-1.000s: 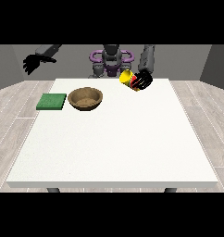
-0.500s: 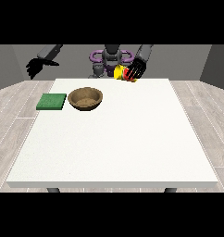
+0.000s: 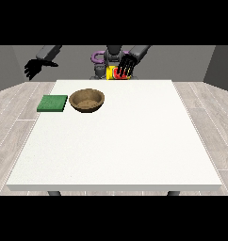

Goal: Pick the cup and pour the ball into the bowl, then pick the bowl and place it on the pad

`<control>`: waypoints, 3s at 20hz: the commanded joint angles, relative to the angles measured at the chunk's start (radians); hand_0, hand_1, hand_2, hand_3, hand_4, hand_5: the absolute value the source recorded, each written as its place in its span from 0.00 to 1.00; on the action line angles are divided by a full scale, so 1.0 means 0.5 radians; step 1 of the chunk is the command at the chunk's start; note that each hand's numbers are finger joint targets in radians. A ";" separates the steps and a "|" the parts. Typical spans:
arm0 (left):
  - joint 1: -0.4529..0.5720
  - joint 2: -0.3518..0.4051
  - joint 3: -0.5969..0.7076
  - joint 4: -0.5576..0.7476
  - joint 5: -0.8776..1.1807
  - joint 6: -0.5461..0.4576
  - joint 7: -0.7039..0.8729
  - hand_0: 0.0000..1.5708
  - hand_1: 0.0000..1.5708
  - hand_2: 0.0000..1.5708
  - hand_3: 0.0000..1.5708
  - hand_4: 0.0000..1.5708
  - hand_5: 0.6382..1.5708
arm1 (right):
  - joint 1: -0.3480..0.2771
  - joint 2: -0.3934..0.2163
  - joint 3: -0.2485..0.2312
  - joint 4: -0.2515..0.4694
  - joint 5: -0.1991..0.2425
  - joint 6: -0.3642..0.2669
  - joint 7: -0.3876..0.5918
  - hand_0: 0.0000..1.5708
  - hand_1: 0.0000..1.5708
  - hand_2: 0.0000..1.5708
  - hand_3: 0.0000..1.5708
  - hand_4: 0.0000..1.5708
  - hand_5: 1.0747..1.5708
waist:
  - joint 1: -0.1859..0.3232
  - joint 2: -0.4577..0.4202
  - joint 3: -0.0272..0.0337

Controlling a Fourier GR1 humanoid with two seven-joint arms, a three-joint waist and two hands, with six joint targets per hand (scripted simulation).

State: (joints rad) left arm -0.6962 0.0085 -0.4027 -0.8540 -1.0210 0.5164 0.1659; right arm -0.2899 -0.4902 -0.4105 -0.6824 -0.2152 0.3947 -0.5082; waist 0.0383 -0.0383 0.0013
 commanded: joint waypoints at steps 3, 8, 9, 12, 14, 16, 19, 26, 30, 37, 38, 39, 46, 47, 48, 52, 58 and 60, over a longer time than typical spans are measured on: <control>-0.102 -0.017 -0.320 -0.114 -0.306 -0.078 0.412 0.34 0.34 1.00 1.00 0.59 1.00 | -0.154 -0.077 0.004 0.103 0.031 -0.013 -0.002 0.00 0.00 0.00 0.02 0.00 0.92 | -0.011 0.076 0.000; -0.185 -0.017 -0.432 -0.136 -0.506 -0.214 0.494 0.29 0.29 1.00 1.00 0.57 1.00 | -0.270 -0.086 0.017 0.115 0.031 -0.055 0.087 0.00 0.00 0.00 0.17 0.00 0.92 | -0.010 0.104 -0.001; -0.115 -0.017 -0.524 -0.168 -0.505 -0.206 0.549 0.28 0.28 1.00 1.00 0.57 1.00 | -0.335 0.010 0.068 0.083 0.064 -0.148 0.102 0.00 0.00 0.00 0.21 0.00 0.91 | -0.026 0.116 -0.001; -0.234 -0.017 -0.562 -0.191 -0.607 -0.330 0.661 0.18 0.18 1.00 1.00 0.55 1.00 | -0.402 0.039 0.080 0.095 0.063 -0.166 0.111 0.00 0.00 0.00 0.19 0.00 0.91 | -0.068 0.158 -0.001; -0.234 -0.017 -0.537 -0.151 -0.658 -0.353 0.504 0.18 0.18 1.00 1.00 0.57 0.99 | -0.377 0.002 0.076 0.082 0.056 -0.093 0.035 0.00 0.00 0.00 0.17 0.00 0.91 | -0.045 0.199 -0.001; -0.171 -0.017 -0.622 -0.131 -0.712 -0.377 0.480 0.00 0.00 1.00 1.00 0.58 0.97 | -0.425 0.011 0.058 0.089 0.025 -0.111 0.093 0.00 0.00 0.00 0.16 0.00 0.91 | -0.041 0.200 -0.001; -0.148 -0.017 -0.814 -0.146 -0.779 -0.523 0.678 0.00 0.00 1.00 1.00 0.74 0.87 | -0.440 0.136 0.140 0.075 0.062 -0.126 0.106 0.00 0.00 0.00 0.14 0.00 0.90 | -0.198 0.189 -0.001; -0.462 -0.017 -0.811 -0.115 -0.976 -0.952 0.435 0.49 0.49 1.00 1.00 0.76 0.83 | -0.392 0.019 0.079 0.158 0.041 -0.070 0.050 0.00 0.00 0.00 0.15 0.00 0.90 | -0.104 0.136 0.000; -0.639 -0.016 -0.827 -0.138 -1.097 -1.085 0.383 0.98 0.98 1.00 1.00 0.76 0.88 | -0.494 0.039 0.099 0.178 0.057 -0.127 0.117 0.00 0.00 0.00 0.12 0.00 0.89 | -0.054 0.152 -0.001; -0.533 -0.017 -0.820 -0.387 -1.173 -1.208 0.358 0.96 0.96 1.00 1.00 0.77 0.88 | -0.491 0.021 0.073 0.275 0.021 -0.132 0.188 0.00 0.00 0.00 0.00 0.13 0.95 | -0.020 0.161 -0.001; -0.466 -0.010 -0.754 -0.199 -1.266 -1.005 0.372 0.97 0.97 1.00 1.00 0.76 0.88 | -0.451 0.087 0.120 0.210 0.016 -0.042 0.174 0.00 0.00 0.00 0.00 0.27 0.97 | -0.056 0.218 -0.002; -0.472 0.010 -0.592 -0.261 -1.091 -1.020 0.263 0.97 0.97 1.00 1.00 0.76 0.88 | -0.464 0.117 0.116 0.211 -0.012 -0.076 0.302 0.00 0.00 0.00 0.00 0.29 0.97 | -0.061 0.109 -0.003; -0.233 0.167 0.010 -0.700 -0.454 -0.535 0.198 0.26 0.26 1.00 1.00 0.64 1.00 | -0.423 -0.069 -0.051 0.272 -0.098 -0.120 0.263 0.00 0.00 0.00 0.00 0.29 0.97 | 0.329 0.198 -0.009; -0.183 0.196 0.099 -0.697 -0.350 -0.482 0.156 0.18 0.18 1.00 1.00 0.64 1.00 | -0.426 0.009 -0.040 0.248 -0.099 -0.161 0.232 0.00 0.00 0.00 0.00 0.30 0.97 | 0.345 0.243 -0.011; -0.142 0.192 0.131 -0.750 -0.258 -0.463 0.093 0.24 0.24 1.00 1.00 0.55 1.00 | -0.431 -0.050 -0.074 0.263 -0.108 -0.174 0.213 0.00 0.00 0.00 0.00 0.31 0.98 | 0.405 0.311 -0.009; -0.073 0.067 0.378 -0.812 0.264 -0.491 -0.110 0.82 0.82 1.00 0.97 0.63 0.99 | -0.463 -0.030 -0.090 0.221 -0.137 -0.159 0.161 0.00 0.00 0.00 0.00 0.15 0.98 | 0.368 0.506 -0.012; -0.061 -0.013 0.679 -0.826 0.870 -0.486 -0.466 0.50 0.50 0.45 0.06 0.55 0.96 | -0.596 0.062 -0.080 0.141 -0.197 -0.135 0.195 0.00 0.00 0.00 0.00 0.24 1.00 | 0.309 0.767 -0.012; -0.052 -0.015 0.741 -0.775 1.028 -0.467 -0.508 0.18 0.18 0.00 0.00 0.53 0.99 | -0.635 0.107 -0.024 0.095 -0.171 -0.146 0.232 0.00 0.00 0.00 0.00 0.25 1.00 | 0.227 0.778 -0.009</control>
State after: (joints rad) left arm -0.7369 0.0189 -0.1080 -1.2550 -0.6680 0.2652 -0.0078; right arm -0.5773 -0.4690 -0.4442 -0.6026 -0.3029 0.3270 -0.4021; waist 0.1886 0.2999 -0.0038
